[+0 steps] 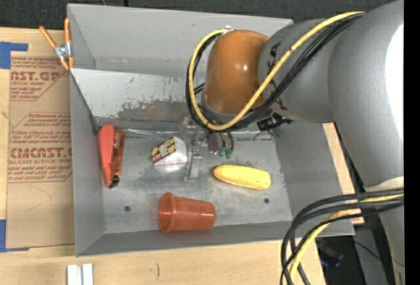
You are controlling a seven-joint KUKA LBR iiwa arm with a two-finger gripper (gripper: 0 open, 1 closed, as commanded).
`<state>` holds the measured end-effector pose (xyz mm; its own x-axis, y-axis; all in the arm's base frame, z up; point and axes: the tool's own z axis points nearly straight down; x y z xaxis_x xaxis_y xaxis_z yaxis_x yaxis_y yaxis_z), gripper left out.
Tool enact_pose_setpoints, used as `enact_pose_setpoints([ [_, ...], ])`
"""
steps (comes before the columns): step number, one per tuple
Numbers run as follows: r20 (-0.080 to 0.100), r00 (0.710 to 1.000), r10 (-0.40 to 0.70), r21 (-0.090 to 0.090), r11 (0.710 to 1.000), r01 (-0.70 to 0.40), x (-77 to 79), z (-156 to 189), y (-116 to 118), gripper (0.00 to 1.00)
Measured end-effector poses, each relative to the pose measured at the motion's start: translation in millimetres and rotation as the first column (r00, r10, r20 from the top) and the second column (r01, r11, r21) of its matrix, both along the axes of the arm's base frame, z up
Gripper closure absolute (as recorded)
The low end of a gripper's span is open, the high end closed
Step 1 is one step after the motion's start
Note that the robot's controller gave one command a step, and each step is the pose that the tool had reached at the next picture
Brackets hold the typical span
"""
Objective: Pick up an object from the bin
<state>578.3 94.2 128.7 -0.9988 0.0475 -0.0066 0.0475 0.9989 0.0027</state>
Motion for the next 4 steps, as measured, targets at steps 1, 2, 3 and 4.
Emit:
enact_pose_setpoints([
  [1,0.000,1.000,0.012,0.000,1.000,-0.012,4.8,-31.9,7.8,0.00],
  [2,0.004,0.998,0.064,0.001,0.998,-0.064,-0.7,-56.9,22.8,1.00],
  [3,0.004,0.998,0.064,0.001,0.998,-0.064,-0.7,-56.8,22.8,1.00],
  [4,0.007,1.000,0.004,0.003,1.000,-0.004,-4.0,74.6,17.9,1.00],
])
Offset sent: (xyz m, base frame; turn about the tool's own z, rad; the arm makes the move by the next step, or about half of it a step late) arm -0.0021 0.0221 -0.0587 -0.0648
